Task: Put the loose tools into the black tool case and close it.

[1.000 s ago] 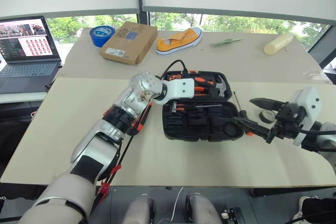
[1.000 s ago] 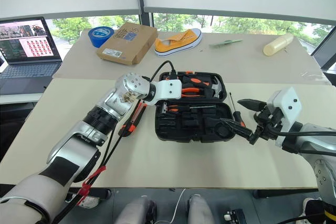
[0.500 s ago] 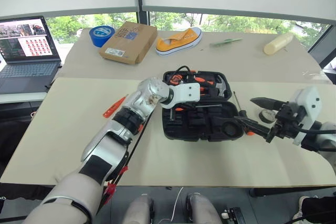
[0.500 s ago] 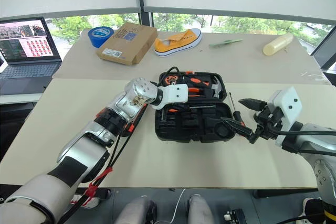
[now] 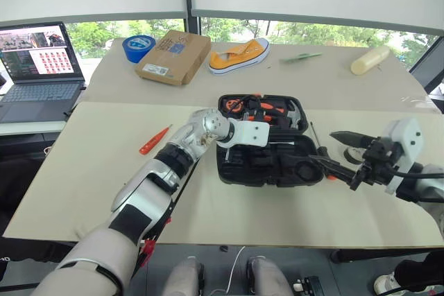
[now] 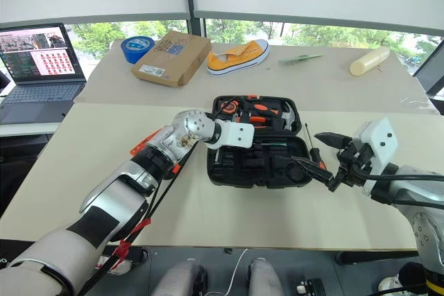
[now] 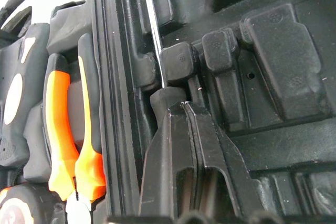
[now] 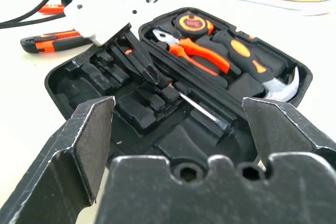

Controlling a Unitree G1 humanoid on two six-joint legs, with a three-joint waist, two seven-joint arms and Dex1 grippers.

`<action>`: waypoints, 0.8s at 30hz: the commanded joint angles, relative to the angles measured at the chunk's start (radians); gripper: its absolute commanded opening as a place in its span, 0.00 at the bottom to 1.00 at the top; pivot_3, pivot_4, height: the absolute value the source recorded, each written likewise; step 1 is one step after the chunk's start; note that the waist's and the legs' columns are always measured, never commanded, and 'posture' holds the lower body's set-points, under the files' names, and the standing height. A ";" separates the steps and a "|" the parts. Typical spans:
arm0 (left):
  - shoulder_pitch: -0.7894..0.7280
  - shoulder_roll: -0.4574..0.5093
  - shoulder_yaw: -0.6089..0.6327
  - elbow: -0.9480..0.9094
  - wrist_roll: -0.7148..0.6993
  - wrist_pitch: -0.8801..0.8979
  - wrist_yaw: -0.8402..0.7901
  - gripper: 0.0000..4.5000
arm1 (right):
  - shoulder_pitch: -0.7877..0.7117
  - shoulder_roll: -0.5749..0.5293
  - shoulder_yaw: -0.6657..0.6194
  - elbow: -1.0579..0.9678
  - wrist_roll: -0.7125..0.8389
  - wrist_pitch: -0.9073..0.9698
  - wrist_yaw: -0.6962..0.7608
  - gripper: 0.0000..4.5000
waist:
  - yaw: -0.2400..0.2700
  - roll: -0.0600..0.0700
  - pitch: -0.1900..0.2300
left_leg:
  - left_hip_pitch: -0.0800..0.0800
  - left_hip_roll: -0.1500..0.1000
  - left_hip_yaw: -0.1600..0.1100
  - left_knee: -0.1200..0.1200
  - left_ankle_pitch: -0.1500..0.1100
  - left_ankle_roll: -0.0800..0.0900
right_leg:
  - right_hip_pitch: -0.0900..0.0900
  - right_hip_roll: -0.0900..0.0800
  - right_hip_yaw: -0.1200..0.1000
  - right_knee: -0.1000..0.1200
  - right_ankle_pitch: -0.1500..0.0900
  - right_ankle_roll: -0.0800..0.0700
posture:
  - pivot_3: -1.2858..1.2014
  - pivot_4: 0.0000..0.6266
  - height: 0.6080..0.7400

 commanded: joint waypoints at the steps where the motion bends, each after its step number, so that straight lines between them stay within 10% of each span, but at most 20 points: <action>1: -0.001 0.045 0.168 -0.122 -0.172 0.167 -0.084 0.02 | 0.046 0.002 -0.077 -0.022 -0.025 -0.027 -0.023 1.00 | -0.004 0.000 0.000 | -0.001 0.000 0.000 0.000 0.000 0.000 | -0.001 0.000 0.000 0.000 0.000 0.000 | 0.52 0.24 0.96; 13: 0.345 0.445 0.457 -0.930 -0.807 0.875 -0.429 0.94 | 0.201 0.124 -0.127 -0.015 -0.085 0.014 -0.191 1.00 | -0.023 0.004 -0.002 | -0.001 0.002 0.000 -0.002 0.001 -0.001 | -0.003 0.001 0.001 0.003 0.000 0.000 | 0.52 0.24 0.96; 24: 0.400 0.500 0.444 -1.105 -0.918 0.916 -0.348 0.97 | 0.063 0.193 0.065 0.228 -0.288 -0.110 -0.289 1.00 | -0.015 0.004 -0.002 | 0.003 0.000 0.001 -0.002 0.001 -0.002 | 0.000 0.001 0.003 0.000 0.000 0.000 | 0.52 0.24 0.96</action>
